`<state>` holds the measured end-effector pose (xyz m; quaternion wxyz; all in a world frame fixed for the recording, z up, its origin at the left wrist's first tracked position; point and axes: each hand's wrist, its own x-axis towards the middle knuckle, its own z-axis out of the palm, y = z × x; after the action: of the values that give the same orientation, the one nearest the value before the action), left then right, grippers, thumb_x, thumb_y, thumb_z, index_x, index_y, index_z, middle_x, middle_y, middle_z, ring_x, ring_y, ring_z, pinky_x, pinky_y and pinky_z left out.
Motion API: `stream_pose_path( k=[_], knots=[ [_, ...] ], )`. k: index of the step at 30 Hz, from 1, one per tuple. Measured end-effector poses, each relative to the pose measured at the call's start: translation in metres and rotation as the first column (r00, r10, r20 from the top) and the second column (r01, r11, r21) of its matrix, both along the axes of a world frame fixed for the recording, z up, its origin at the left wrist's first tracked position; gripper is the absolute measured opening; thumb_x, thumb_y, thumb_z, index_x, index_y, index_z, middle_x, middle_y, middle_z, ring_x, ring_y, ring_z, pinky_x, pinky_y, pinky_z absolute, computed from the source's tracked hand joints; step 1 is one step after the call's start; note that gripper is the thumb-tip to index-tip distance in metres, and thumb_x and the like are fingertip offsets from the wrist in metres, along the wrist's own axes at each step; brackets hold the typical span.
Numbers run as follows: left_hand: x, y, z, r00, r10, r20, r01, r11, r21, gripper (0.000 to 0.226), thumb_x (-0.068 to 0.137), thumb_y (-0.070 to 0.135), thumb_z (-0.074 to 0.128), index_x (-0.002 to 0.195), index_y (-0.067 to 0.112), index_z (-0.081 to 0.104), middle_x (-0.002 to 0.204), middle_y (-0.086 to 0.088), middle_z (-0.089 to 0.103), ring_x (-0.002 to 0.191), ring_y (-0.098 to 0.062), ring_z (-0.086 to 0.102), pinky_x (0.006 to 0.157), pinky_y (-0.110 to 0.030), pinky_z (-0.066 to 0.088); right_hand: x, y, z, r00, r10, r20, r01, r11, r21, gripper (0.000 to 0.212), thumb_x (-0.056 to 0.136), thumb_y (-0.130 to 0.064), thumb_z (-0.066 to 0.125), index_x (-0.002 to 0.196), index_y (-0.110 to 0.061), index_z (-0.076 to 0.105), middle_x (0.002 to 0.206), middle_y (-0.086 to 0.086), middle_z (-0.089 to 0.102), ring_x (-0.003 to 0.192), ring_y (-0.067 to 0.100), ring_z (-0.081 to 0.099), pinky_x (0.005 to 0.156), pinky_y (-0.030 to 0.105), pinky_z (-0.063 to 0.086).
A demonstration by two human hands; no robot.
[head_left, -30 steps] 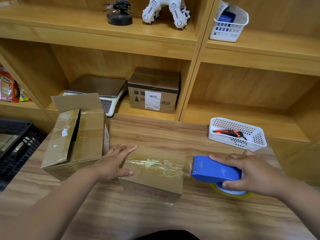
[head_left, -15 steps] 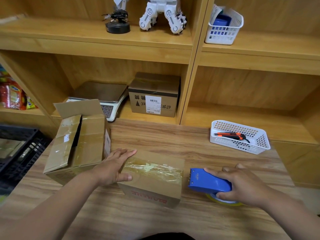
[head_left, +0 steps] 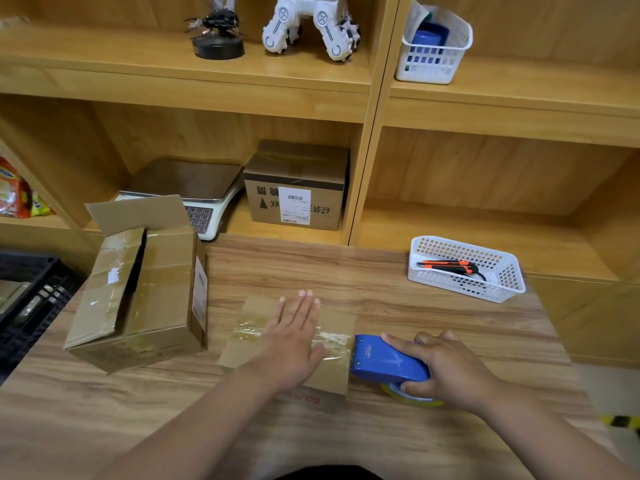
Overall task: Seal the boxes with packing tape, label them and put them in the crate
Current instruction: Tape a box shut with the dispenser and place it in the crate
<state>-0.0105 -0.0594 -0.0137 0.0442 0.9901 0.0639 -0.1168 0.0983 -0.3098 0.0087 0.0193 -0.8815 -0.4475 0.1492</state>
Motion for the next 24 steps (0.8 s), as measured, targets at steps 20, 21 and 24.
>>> stream_pose_path(
  k=[20, 21, 24],
  knots=[
    [-0.014, 0.074, -0.006, 0.83, 0.554, -0.062, -0.529, 0.749, -0.399, 0.053, 0.099, 0.045, 0.023, 0.149, 0.032, 0.01, 0.142, -0.015, 0.044, 0.12, -0.033, 0.05, 0.086, -0.038, 0.043, -0.008, 0.001, -0.012, 0.994, -0.111, -0.001, 0.11, 0.985, 0.133, 0.074, 0.074, -0.071, 0.048, 0.135, -0.063, 0.007, 0.093, -0.017, 0.048, 0.08, 0.01, 0.039, 0.08, 0.014, 0.025],
    [-0.014, 0.077, -0.005, 0.809, 0.585, -0.062, -0.547, 0.71, -0.444, 0.052, 0.1, 0.044, 0.024, 0.149, 0.032, 0.013, 0.138, -0.015, 0.049, 0.116, -0.034, 0.053, 0.087, -0.037, 0.042, -0.009, 0.003, -0.011, 0.992, -0.123, 0.001, 0.121, 0.981, 0.154, 0.076, 0.072, -0.071, 0.049, 0.137, -0.062, 0.011, 0.088, -0.017, 0.049, 0.075, 0.007, 0.037, 0.078, 0.013, 0.025],
    [-0.015, 0.092, -0.001, 0.77, 0.628, -0.11, -0.578, 0.615, -0.536, 0.048, 0.101, 0.041, 0.023, 0.147, 0.027, 0.024, 0.144, -0.012, 0.042, 0.128, -0.034, 0.043, 0.101, -0.038, 0.034, -0.012, 0.017, -0.004, 0.994, -0.106, 0.037, 0.098, 0.979, 0.181, 0.078, 0.071, -0.069, 0.051, 0.142, -0.05, 0.027, 0.078, -0.016, 0.05, 0.067, 0.002, 0.025, 0.07, 0.014, 0.018]
  ],
)
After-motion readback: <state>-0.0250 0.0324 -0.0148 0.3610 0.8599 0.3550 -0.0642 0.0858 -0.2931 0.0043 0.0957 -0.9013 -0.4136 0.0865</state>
